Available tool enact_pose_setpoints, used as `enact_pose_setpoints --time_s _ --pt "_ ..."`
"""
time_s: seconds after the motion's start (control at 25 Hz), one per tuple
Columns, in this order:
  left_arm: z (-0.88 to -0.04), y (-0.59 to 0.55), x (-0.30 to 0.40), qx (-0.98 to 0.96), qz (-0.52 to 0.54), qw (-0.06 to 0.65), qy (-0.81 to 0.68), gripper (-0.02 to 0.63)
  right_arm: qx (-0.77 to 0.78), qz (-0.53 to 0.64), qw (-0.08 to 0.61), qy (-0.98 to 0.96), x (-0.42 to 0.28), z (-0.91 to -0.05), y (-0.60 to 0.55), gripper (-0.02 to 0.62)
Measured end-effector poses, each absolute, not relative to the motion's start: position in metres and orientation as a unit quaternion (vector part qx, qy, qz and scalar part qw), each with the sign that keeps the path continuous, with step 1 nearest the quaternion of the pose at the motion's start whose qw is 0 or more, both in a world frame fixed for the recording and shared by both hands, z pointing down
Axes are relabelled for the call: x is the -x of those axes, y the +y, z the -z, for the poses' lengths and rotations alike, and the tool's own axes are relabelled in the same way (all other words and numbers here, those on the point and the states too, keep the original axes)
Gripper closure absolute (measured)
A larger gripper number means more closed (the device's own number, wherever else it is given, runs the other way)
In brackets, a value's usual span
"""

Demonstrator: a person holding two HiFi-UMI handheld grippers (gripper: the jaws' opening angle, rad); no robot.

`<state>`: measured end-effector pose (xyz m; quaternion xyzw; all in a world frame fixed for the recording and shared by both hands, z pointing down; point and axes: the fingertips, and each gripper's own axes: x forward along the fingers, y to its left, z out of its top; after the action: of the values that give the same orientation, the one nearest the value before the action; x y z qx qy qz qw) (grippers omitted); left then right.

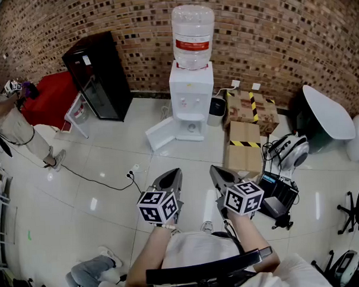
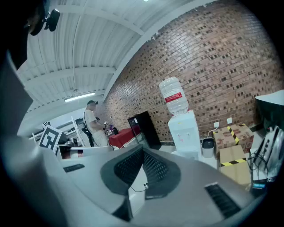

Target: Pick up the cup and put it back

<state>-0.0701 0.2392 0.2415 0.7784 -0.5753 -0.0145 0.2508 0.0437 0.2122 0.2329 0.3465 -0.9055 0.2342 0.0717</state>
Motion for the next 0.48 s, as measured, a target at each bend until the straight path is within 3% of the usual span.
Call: enact_pose_setpoints --time_s 0.48 --pt "-0.246 0.241 0.063 -0.776 0.009 0.255 -0.577 0.606 -0.342 -0.241 0.075 -0.905 -0.051 -0.238 0.215 0.583"
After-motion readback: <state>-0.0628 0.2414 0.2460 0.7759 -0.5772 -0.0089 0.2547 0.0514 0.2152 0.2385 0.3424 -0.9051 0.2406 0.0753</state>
